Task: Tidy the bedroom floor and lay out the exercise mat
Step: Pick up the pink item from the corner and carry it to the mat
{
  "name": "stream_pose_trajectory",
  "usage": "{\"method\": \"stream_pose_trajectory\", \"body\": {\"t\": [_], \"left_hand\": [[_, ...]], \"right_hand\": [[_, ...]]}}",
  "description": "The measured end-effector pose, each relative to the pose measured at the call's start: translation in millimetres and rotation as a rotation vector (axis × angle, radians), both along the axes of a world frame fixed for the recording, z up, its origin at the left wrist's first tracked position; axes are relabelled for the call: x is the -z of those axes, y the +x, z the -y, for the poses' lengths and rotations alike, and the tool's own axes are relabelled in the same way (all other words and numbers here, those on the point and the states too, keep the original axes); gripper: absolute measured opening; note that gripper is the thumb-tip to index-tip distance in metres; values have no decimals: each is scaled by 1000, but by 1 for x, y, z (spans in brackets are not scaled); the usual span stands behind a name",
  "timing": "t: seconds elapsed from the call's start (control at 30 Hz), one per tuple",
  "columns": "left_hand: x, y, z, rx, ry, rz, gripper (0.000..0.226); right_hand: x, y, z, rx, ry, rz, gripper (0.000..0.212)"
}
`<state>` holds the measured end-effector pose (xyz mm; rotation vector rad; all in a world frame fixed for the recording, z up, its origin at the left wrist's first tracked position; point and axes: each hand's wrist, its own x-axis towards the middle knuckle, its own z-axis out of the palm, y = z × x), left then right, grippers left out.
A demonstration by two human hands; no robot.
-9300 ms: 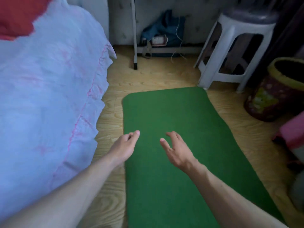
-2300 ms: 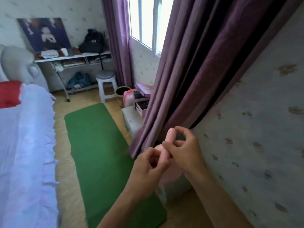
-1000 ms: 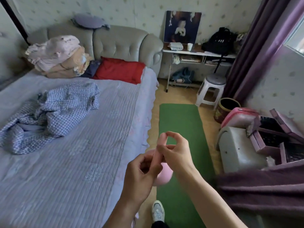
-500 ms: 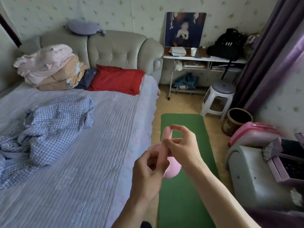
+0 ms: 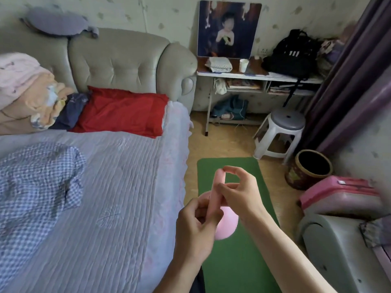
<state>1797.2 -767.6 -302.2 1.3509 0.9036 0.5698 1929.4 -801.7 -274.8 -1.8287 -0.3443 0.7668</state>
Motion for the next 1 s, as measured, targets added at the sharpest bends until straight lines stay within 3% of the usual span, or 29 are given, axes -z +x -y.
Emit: {"method": "stream_pose_trajectory", "body": {"t": [0.1,0.33,0.47,0.83,0.93,1.0], "left_hand": [[30,55,-78,33,-18,-32,6],[93,173,-237,25,-85,-142,12],[151,227,-314,31,-115,-189,12],[384,319,-396,-34,-179,-322,11],[443,333,-405,-77,-201,-371,20],[484,338,-408,-100,-240,-395,23]], "right_hand": [[29,51,-77,20,-29,1,48],[94,157,-233,77,-91,-57,41],[152,211,-307,52,-132,-71,10],[385,298,-408,-26,-310,-58,21],[449,307,-420,-22,-329,-71,35],[491,310,-425,-14,-338,-98,31]]}}
